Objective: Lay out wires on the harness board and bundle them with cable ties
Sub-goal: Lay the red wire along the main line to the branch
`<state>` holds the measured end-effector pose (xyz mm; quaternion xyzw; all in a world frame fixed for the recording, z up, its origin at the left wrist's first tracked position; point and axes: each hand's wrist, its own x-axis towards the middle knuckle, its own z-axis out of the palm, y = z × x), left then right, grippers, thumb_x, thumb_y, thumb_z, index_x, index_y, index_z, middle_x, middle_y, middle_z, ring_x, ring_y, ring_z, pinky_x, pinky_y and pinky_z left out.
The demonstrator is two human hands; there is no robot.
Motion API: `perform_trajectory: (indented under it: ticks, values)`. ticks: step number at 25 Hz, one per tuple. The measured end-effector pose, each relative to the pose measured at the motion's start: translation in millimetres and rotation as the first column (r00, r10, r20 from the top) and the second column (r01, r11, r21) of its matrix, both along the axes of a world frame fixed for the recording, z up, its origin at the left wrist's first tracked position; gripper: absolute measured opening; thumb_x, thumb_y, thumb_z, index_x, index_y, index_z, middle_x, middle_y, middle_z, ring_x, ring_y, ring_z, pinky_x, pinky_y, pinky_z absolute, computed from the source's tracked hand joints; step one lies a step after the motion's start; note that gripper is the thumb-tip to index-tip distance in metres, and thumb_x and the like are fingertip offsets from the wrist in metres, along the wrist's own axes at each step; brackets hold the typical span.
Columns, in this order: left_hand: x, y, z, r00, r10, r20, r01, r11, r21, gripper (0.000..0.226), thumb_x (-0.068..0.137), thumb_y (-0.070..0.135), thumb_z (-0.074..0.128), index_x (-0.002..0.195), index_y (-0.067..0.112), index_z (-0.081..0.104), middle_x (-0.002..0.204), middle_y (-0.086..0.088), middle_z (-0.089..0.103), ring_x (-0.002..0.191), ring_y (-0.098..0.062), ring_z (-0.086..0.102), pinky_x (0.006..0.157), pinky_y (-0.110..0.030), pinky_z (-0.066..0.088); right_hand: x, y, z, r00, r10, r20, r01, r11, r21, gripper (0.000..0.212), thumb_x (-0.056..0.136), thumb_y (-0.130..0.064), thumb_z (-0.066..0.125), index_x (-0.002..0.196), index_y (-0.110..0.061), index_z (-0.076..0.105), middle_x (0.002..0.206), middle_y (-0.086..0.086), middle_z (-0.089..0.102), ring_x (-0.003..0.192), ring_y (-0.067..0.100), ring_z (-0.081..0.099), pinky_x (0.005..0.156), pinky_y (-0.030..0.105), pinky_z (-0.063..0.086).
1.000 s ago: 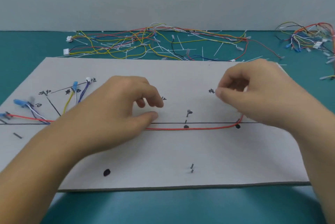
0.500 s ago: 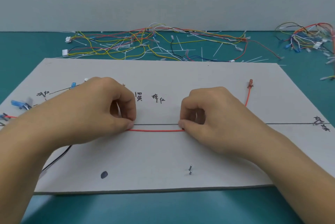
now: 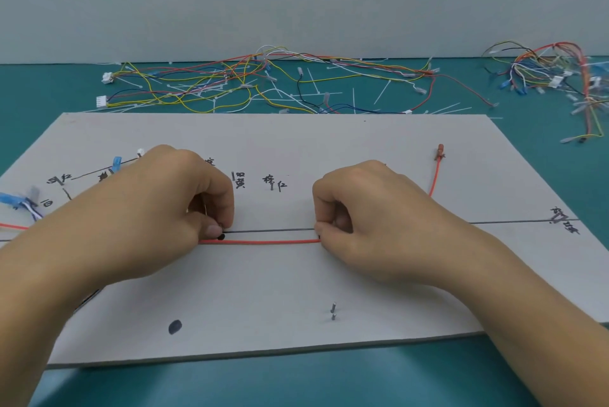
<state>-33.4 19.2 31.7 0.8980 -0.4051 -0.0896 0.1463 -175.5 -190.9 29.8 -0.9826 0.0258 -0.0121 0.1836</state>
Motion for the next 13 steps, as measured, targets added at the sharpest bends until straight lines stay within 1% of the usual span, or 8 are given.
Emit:
perform_trajectory:
  ticks: [2, 4, 6, 8, 10, 13]
  values:
    - [-1, -1, 0, 1.0, 0.016, 0.016, -0.016, 1.0, -0.007, 0.047, 0.073, 0.008, 0.086, 0.079, 0.051, 0.069, 0.068, 0.03, 0.067, 0.072, 0.015, 0.058, 0.05, -0.016, 0.035, 0, 0, 0, 1.0, 0.014, 0.006, -0.014, 1.0, 0.003, 0.018, 0.085, -0.021, 0.06, 0.07, -0.023, 0.05, 0.068, -0.012, 0.054, 0.073, 0.001, 0.049, 0.061, 0.033, 0.046]
    - [-2, -1, -1, 1.0, 0.019, 0.009, -0.019, 0.999, -0.025, 0.042, 0.074, 0.007, 0.085, 0.076, 0.046, 0.07, 0.067, 0.029, 0.067, 0.073, 0.013, 0.058, 0.05, -0.017, 0.036, 1, -3, -1, 1.0, 0.021, 0.006, -0.021, 1.0, 0.0, 0.018, 0.084, -0.02, 0.06, 0.069, -0.023, 0.05, 0.068, -0.011, 0.054, 0.073, 0.001, 0.049, 0.062, 0.035, 0.047]
    - [-7, -5, -2, 1.0, 0.011, -0.016, -0.012, 0.997, -0.071, 0.035, 0.075, 0.007, 0.084, 0.073, 0.039, 0.072, 0.065, 0.023, 0.068, 0.071, 0.006, 0.061, 0.055, -0.023, 0.045, 0, -10, -1, 1.0, 0.008, -0.002, -0.007, 1.0, 0.011, 0.019, 0.082, -0.02, 0.062, 0.067, -0.023, 0.052, 0.066, -0.011, 0.055, 0.071, 0.001, 0.05, 0.062, 0.035, 0.048]
    - [-17, -12, -5, 1.0, -0.003, -0.028, -0.001, 0.991, -0.132, 0.028, 0.077, 0.006, 0.081, 0.073, 0.033, 0.072, 0.064, 0.016, 0.068, 0.07, 0.0, 0.063, 0.066, -0.031, 0.054, -3, -23, 1, 1.0, -0.012, -0.018, 0.012, 0.999, 0.03, 0.018, 0.08, -0.018, 0.064, 0.065, -0.023, 0.055, 0.062, -0.009, 0.058, 0.07, 0.001, 0.052, 0.061, 0.031, 0.047]
    - [-27, -22, -9, 0.999, -0.021, -0.031, 0.015, 0.981, -0.192, 0.024, 0.079, 0.006, 0.079, 0.076, 0.029, 0.073, 0.071, 0.015, 0.068, 0.073, -0.003, 0.063, 0.072, -0.036, 0.056, -6, -37, 5, 0.999, -0.024, -0.04, 0.025, 0.999, 0.026, 0.017, 0.078, -0.017, 0.067, 0.064, -0.022, 0.059, 0.06, -0.006, 0.06, 0.068, 0.004, 0.056, 0.057, 0.028, 0.046]
    - [-40, -36, -17, 0.998, -0.064, 0.004, 0.062, 0.959, -0.276, 0.02, 0.082, 0.006, 0.078, 0.08, 0.025, 0.073, 0.08, 0.014, 0.065, 0.079, -0.01, 0.062, 0.076, -0.039, 0.054, -10, -55, 12, 0.992, -0.052, -0.117, 0.054, 0.998, 0.019, 0.015, 0.078, -0.016, 0.071, 0.065, -0.021, 0.064, 0.06, -0.005, 0.062, 0.058, 0.009, 0.056, 0.051, 0.025, 0.046]
